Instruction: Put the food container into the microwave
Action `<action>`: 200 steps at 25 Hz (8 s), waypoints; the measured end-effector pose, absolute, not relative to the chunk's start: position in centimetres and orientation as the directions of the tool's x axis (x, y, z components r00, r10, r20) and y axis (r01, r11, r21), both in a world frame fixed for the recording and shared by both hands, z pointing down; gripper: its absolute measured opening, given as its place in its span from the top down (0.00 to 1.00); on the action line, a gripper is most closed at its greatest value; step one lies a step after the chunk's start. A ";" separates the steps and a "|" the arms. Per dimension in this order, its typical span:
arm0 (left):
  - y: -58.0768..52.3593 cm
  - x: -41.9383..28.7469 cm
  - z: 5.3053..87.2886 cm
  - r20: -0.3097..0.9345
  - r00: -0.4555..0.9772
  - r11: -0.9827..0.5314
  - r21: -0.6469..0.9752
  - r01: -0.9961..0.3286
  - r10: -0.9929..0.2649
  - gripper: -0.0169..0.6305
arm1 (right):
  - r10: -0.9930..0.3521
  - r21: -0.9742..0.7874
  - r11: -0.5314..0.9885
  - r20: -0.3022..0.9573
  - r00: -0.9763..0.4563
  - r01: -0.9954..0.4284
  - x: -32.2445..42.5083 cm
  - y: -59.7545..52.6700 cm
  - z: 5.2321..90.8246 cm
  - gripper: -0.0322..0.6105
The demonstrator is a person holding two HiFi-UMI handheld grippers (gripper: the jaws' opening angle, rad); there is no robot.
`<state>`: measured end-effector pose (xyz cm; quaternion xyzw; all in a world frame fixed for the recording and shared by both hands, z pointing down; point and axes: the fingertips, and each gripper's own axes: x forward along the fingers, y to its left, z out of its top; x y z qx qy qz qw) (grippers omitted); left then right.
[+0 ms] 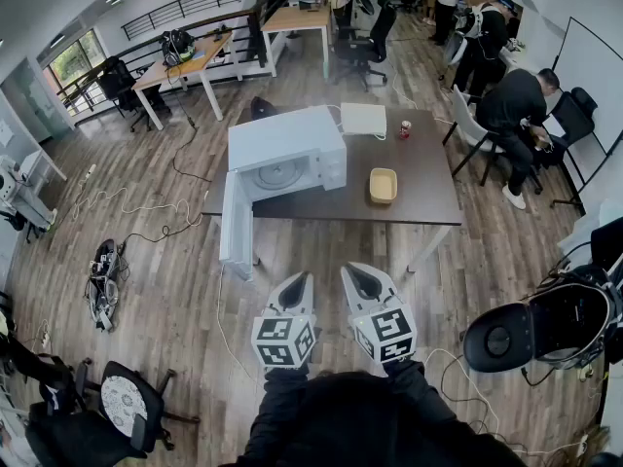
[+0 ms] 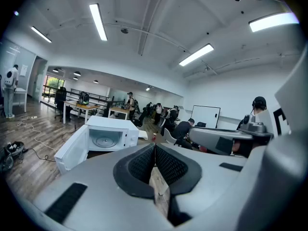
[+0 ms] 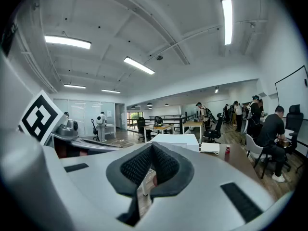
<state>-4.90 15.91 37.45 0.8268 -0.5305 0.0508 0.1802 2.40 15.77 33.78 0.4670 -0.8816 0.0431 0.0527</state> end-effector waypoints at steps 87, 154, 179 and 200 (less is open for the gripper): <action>-14.1 2.2 46.8 0.407 0.475 -0.388 0.281 -0.878 -0.780 0.92 | -0.875 -0.135 0.403 0.234 -0.425 -0.905 11.3 -14.3 42.0 0.91; -32.7 11.1 76.1 0.722 0.529 -0.428 0.346 -0.835 -0.447 0.92 | -0.647 -0.134 -0.070 0.760 -0.057 -0.989 25.4 -35.1 80.1 0.06; -31.2 9.6 74.5 0.709 0.504 -0.384 0.342 -0.858 -0.494 0.92 | -0.712 -0.104 -0.021 0.700 -0.058 -0.994 24.6 -33.2 75.7 0.07; -26.2 5.2 70.0 0.674 0.448 -0.289 0.343 -0.894 -0.587 0.92 | -0.794 -0.129 0.139 0.578 -0.188 -0.982 18.5 -26.7 66.2 0.07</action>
